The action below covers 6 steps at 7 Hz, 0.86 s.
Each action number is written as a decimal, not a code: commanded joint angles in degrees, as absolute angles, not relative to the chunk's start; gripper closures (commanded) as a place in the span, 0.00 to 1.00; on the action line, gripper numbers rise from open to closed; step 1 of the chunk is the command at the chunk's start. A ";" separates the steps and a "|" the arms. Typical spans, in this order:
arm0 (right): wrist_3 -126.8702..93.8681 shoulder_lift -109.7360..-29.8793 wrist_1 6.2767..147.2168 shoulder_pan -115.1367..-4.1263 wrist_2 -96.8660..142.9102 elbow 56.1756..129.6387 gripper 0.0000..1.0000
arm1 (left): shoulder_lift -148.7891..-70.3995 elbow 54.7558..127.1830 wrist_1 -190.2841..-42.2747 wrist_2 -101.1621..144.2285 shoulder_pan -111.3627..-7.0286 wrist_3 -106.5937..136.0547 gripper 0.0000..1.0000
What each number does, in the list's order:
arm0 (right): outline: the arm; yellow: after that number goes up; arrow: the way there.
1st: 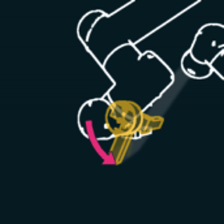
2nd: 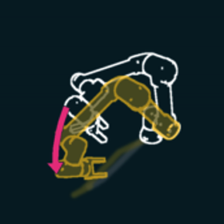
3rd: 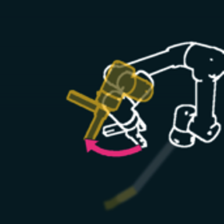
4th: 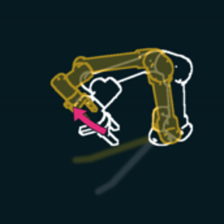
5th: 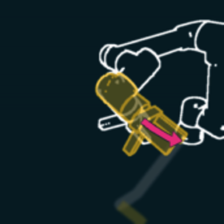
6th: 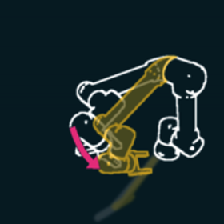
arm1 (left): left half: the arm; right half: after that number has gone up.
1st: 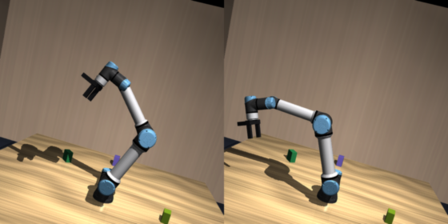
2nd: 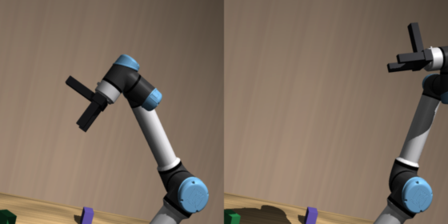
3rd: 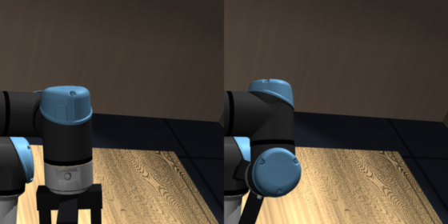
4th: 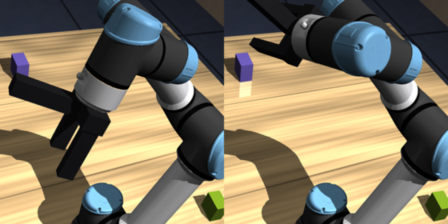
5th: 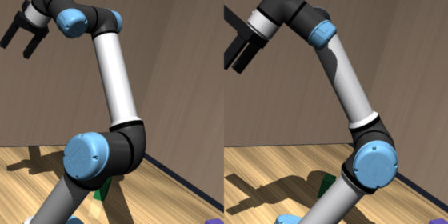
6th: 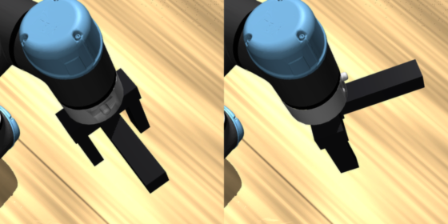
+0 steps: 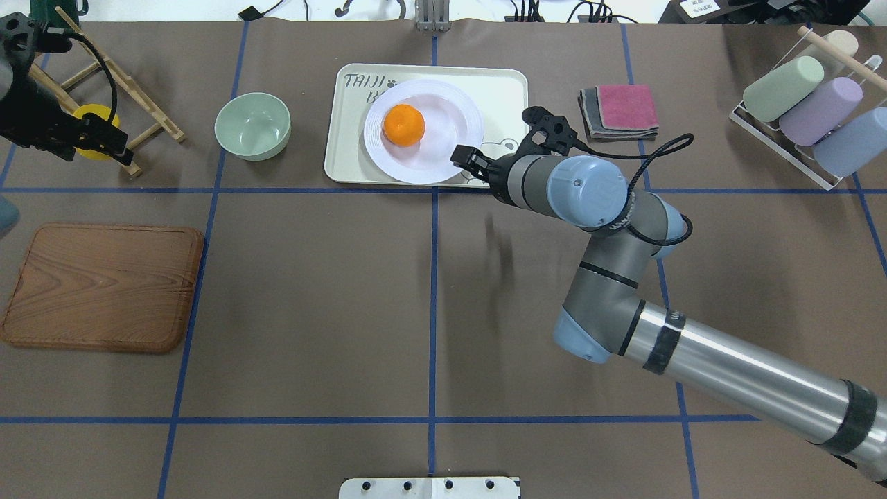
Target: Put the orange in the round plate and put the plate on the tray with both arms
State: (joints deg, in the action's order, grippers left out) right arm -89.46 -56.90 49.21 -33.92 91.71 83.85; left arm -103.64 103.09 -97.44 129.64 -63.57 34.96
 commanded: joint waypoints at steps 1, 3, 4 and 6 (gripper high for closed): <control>-66.20 -63.35 72.13 -38.47 103.12 100.21 0.00 | -102.23 103.18 -97.64 129.64 -63.81 32.54 0.03; -47.74 -64.85 86.36 -50.83 118.33 107.03 0.00 | -98.37 103.10 -97.91 129.64 -65.91 24.81 0.03; -43.90 -69.39 86.83 -54.02 119.35 109.23 0.00 | -95.57 103.27 -98.35 129.73 -66.88 21.13 0.03; -43.16 -78.63 86.31 -60.95 119.44 111.62 0.00 | -88.89 103.18 -103.77 129.73 -69.07 15.92 0.02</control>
